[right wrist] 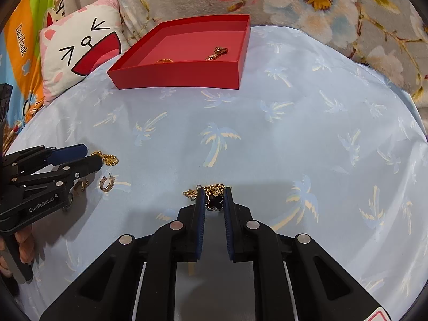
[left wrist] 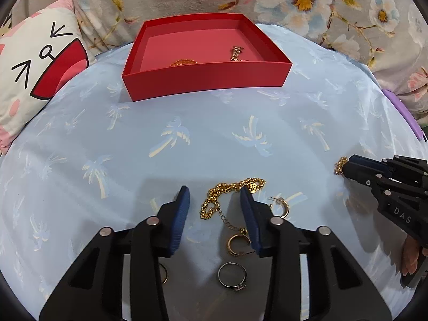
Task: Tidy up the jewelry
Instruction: 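Grasp the gold coin-charm chain bracelet with the left tool while the right lifts the pendant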
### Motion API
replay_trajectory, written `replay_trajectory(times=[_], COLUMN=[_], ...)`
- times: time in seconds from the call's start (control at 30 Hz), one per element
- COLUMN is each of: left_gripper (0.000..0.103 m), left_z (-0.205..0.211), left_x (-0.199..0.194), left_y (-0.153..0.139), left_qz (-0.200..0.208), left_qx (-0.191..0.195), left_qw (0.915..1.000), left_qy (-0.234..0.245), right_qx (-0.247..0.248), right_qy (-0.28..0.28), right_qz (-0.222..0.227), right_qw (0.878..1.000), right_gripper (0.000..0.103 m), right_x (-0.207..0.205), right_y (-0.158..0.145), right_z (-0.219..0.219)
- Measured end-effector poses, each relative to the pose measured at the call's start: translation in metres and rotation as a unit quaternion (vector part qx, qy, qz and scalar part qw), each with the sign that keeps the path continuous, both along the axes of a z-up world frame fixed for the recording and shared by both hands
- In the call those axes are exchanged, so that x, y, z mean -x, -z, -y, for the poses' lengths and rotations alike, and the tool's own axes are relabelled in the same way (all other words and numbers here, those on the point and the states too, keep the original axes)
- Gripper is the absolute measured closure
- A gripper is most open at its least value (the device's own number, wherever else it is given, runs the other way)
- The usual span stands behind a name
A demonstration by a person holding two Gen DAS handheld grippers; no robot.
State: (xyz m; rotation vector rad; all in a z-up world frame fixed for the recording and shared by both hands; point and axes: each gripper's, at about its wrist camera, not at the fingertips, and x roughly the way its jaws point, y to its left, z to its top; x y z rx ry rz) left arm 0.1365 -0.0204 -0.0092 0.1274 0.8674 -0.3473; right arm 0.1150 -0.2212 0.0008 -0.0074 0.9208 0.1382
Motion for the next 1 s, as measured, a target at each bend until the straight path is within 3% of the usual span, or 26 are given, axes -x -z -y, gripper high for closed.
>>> replay_trajectory(times=[0.17,0.23,0.6,1.0], left_gripper=[0.094,0.097,0.100,0.100], left_z=[0.001,0.002,0.000,-0.009], left_x=[0.000,0.000,0.003,0.009], left_y=[0.000,0.000,-0.004,-0.038], left_qz=[-0.001,-0.002,-0.024,0.013], left_qx=[0.005,0.007,0.038,0.050], left_qw=[1.0000,0.9999,0.9989,0.9986], left_qy=[0.008,0.010,0.017,0.011], right_qx=[-0.013,-0.014,-0.029,-0.039], right_qy=[0.003,0.004,0.010,0.021], right_qz=[-0.002,-0.002,0.001,0.034], right_qw=[1.000,1.000,1.000,0.998], right_gripper=[0.091,0.091,0.091,0.091], right_x=[0.000,-0.001,0.001,0.003], right_y=[0.000,0.000,-0.007,-0.036], right_z=[0.004,0.005,0.010,0.020])
